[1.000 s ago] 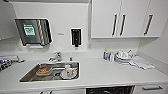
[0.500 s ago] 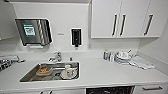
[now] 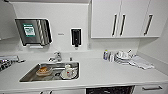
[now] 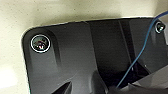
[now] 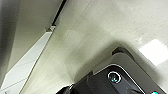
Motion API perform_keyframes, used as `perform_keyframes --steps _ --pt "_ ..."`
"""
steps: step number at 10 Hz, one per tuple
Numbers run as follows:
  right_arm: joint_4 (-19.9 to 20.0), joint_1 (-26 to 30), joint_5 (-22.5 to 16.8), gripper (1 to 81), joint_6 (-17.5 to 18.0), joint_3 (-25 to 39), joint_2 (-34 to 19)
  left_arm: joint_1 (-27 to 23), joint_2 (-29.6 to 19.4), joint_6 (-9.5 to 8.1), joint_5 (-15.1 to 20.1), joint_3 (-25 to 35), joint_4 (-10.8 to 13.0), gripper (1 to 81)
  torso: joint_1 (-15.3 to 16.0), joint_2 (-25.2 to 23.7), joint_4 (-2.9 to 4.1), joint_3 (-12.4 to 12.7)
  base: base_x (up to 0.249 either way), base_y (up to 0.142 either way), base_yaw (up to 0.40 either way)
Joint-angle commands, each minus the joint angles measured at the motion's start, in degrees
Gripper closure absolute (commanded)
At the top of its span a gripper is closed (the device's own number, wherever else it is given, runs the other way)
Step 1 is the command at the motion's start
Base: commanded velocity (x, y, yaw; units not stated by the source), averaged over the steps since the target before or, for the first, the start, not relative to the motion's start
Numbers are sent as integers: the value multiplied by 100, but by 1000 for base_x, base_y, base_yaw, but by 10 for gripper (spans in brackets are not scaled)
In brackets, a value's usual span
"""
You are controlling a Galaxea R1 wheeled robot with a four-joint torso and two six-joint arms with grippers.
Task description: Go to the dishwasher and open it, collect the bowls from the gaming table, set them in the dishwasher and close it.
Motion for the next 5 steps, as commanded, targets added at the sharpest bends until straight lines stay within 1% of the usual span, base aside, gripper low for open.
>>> perform_keyframes --steps 1,2,3,4,5 --pt "356 1113 -750 10 10 -56 -108 -282 -22 22 405 34 5 10 0 0 0 0 0 0 0" --pt "699 1184 -1058 10 19 -39 -108 -256 -40 22 405 34 -4 10 0 0 0 0 0 0 0" --pt "1042 1158 -1207 10 273 -56 -152 -247 -58 22 396 34 -12 10 0 0 0 0 0 0 0" --pt "1384 1131 -1225 10 976 -56 -275 -239 -49 22 405 34 -4 10 0 0 0 0 0 0 0" --pt "1446 1131 -1225 10 1671 -65 -381 -239 -31 22 405 34 -4 10 2 0 0 0 0 0 0"
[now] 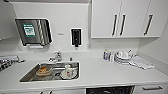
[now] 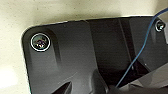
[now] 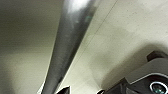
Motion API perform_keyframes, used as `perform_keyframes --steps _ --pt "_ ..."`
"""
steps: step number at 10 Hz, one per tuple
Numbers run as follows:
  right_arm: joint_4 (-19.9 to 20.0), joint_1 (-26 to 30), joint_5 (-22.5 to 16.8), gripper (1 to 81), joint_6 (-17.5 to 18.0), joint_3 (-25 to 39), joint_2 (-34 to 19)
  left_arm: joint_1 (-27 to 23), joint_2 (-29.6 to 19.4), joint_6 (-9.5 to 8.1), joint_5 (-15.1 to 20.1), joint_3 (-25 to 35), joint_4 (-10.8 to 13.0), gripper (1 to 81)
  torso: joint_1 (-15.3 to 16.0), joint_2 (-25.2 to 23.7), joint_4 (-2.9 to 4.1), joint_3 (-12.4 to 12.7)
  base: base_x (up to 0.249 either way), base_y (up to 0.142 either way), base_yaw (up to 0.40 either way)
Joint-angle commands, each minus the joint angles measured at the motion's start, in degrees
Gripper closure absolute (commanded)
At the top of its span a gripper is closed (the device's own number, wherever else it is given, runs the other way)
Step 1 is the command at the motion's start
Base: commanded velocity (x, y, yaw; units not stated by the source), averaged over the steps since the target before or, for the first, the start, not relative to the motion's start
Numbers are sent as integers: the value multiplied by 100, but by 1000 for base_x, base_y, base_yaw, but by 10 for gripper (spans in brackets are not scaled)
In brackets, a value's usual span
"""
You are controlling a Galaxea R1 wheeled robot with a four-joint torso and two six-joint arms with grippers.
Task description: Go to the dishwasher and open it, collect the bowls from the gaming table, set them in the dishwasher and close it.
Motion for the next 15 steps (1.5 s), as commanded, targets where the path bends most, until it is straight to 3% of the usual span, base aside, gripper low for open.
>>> perform_keyframes --steps 1,3,5,9,11,12,13,14,15 --pt "703 548 -687 10 1562 -121 -507 -266 -13 5 405 34 12 10 0 0 0 0 0 0 0" --pt "1188 671 -713 10 1626 -104 -516 -258 -4 13 440 34 13 10 0 0 0 0 0 0 0" --pt "1337 978 -695 10 1749 -60 -367 -240 -12 13 458 34 4 10 0 0 0 0 0 0 0" --pt "1285 1603 -519 10 1775 -51 152 -179 -127 5 458 34 -40 10 0 0 0 0 0 0 0" --pt "944 1420 -511 10 1706 -87 222 -179 -162 -4 396 25 -66 10 0 0 0 0 0 0 0" --pt "438 1182 -406 10 1298 -104 213 -196 -162 -22 378 25 -58 10 0 0 0 0 0 0 0" --pt "54 858 -168 10 571 -104 213 -240 -153 -22 378 16 -58 10 0 0 0 0 0 0 0" --pt "-77 541 313 10 -49 -104 205 -275 -109 -22 378 -28 -49 10 0 0 0 0 0 0 0" --pt "-173 312 534 10 -834 -104 170 -275 -66 -22 378 -97 -40 10 0 0 0 0 0 0 0"
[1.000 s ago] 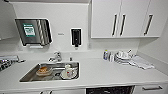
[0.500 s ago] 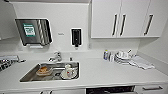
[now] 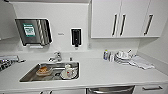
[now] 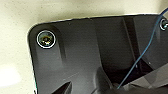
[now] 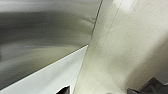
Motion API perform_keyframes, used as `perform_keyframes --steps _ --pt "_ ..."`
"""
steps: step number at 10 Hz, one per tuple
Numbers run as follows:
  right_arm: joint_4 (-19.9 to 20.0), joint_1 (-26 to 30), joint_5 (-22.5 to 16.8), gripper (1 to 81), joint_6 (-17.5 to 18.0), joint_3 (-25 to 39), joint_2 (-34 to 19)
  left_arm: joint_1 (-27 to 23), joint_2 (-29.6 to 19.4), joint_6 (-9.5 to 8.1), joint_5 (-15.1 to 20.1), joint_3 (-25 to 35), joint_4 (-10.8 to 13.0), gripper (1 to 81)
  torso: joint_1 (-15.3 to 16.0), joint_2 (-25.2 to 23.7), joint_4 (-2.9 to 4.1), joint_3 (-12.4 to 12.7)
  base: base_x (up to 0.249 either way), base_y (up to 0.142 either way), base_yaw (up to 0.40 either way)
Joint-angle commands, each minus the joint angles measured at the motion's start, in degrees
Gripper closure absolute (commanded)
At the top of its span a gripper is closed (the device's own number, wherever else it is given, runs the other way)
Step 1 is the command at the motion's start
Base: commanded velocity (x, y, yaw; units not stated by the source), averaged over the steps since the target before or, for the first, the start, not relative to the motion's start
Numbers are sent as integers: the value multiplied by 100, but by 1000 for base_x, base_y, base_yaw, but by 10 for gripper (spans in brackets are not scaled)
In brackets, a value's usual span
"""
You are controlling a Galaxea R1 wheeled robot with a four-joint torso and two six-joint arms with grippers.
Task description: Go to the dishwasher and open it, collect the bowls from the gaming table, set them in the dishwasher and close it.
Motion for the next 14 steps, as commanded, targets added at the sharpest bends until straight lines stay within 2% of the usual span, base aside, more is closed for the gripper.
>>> perform_keyframes --steps 1,2,3,4,5,6,7,8,9,11,12,14 --pt "-583 -155 225 10 -2183 -87 -150 -303 51 -2 371 -164 -36 10 0 0 0 0 0 0 0" --pt "-601 -349 443 10 -2791 -96 -150 -303 138 -2 328 -367 -28 10 0 0 0 0 0 0 0" --pt "-618 -481 420 10 -3256 -70 -167 -312 200 -2 214 -481 -19 10 0 0 0 0 0 0 0" --pt "-610 -612 375 10 -3947 -34 -167 -312 236 -2 186 -588 -19 10 0 0 0 0 0 0 0" --pt "-593 -779 115 10 -4590 26 -159 -304 270 -2 144 -709 -44 10 0 0 0 0 0 0 0" --pt "-540 -911 -3 10 -5086 45 -142 -303 297 -19 -23 -807 -45 10 0 0 0 0 0 0 0" --pt "-548 -1043 92 10 -5423 62 -37 -312 341 -28 -69 -843 -36 10 0 0 0 0 0 0 0" --pt "-539 -1157 190 10 -5565 10 70 -312 359 -19 -77 -878 -36 10 0 0 0 0 0 0 0" --pt "-497 -1281 529 10 -5870 18 235 -312 403 -19 -86 -983 -36 10 0 0 0 0 0 0 0" --pt "-56 -1465 955 10 -6417 18 500 -312 464 -19 -165 -1203 -36 10 0 0 0 0 0 0 0" --pt "41 -1483 1025 10 -6417 27 553 -312 473 -19 -315 -1229 -36 10 0 0 0 2 0 0 0" --pt "94 -1545 1709 10 -6417 62 798 -303 490 -28 -315 -1229 -28 10 0 0 0 2 0 0 0"
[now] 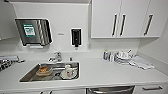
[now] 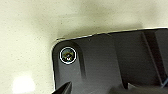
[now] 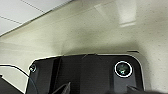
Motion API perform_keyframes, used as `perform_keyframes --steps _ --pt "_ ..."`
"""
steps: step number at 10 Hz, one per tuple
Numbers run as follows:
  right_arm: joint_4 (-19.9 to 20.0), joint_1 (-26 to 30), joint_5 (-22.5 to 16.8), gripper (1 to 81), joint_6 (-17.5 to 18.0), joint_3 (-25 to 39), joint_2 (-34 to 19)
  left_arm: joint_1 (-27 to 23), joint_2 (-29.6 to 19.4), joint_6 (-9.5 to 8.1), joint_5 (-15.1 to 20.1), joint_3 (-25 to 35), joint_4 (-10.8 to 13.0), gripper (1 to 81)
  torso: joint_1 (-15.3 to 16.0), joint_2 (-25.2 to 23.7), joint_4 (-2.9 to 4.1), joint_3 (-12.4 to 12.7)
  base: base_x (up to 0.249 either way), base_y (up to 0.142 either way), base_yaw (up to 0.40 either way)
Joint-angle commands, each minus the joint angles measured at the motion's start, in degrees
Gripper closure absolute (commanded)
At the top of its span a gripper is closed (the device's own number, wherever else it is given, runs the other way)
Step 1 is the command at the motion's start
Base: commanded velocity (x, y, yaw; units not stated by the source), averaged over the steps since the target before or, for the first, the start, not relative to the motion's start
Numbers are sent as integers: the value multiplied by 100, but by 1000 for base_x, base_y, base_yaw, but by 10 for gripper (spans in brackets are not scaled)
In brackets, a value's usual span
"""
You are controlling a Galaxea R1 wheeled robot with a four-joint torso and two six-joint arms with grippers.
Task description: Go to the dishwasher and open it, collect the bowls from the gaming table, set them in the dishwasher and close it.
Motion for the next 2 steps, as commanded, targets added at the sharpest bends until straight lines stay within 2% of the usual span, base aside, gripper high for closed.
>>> perform_keyframes --steps 1,2 --pt "174 272 107 10 -28 -26 94 -282 2 -52 329 -15 -45 10 0 0 0 0 0 0 0" --pt "191 255 151 10 -2 -9 120 -282 28 -61 329 -15 -54 10 0 0 0 0 0 0 0"
